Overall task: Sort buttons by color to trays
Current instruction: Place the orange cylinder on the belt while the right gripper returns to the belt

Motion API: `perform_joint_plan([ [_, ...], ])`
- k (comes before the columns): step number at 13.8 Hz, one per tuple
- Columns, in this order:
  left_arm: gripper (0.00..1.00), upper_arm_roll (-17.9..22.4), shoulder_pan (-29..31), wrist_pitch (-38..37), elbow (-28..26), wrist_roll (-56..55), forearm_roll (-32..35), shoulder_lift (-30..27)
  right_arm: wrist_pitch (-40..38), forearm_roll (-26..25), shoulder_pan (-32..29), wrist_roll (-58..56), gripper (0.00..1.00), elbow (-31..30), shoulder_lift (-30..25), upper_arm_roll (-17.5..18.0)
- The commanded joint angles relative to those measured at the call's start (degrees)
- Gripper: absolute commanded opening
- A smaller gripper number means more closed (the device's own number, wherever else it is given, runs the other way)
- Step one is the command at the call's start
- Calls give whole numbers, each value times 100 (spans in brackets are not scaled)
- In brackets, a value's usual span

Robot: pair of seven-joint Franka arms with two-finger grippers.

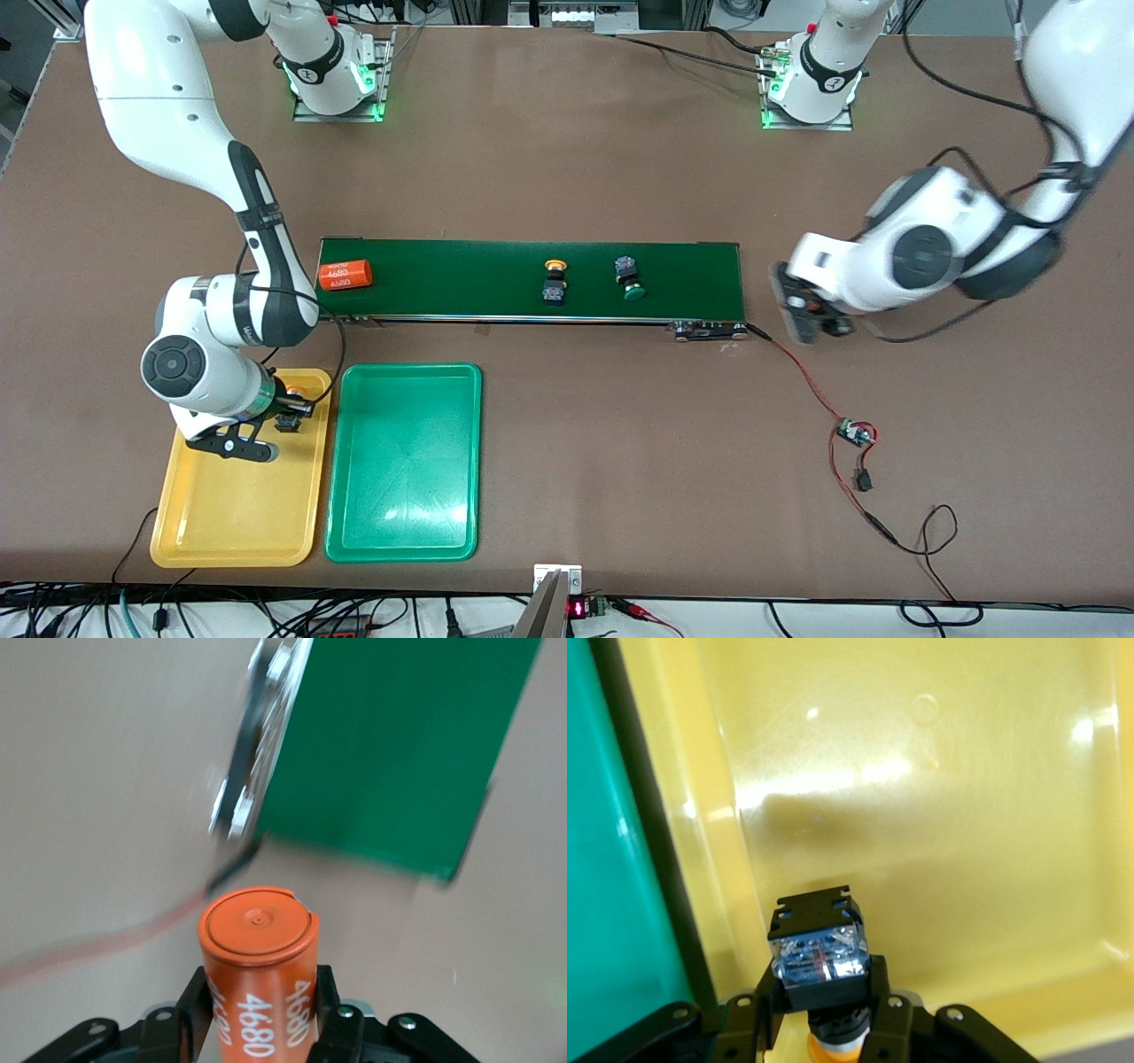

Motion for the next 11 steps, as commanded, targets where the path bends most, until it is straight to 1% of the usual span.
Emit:
perform_joint_plan([
  [1,16,168,-565,313,34,185,-82,-3,72,-97,-109,-219,17,187,91,56],
  [2,16,325,-811,314,34,167,-82,-3,124,-97,-117,-316,33,187,109,56],
  [3,16,466,-1048,314,25,141,-82,-3,159,-88,-126,-256,93,179,127,56],
  [4,16,650,-1277,314,-1,123,-74,-3,168,-70,-179,-299,100,179,109,56],
  [5,16,844,-1488,314,-10,123,-48,-3,134,-35,-170,-325,100,179,48,64],
  [6,16,924,-1629,314,-10,123,-47,-3,116,-18,-135,-299,100,170,-22,73],
  [7,20,925,-1666,305,-10,123,-47,-20,-58,0,-135,-299,100,109,-223,99],
  [8,51,925,-1657,279,-10,123,-47,-29,-469,17,-118,-282,100,117,-390,134],
  [9,96,907,-1614,270,-19,193,-47,-38,-812,157,-65,-238,100,108,-583,283],
  [10,100,890,-1605,253,-10,194,-47,-64,-1164,306,13,-125,100,108,-759,415],
  [11,100,837,-1561,226,7,202,-56,-125,-1498,325,171,172,100,108,-926,433],
])
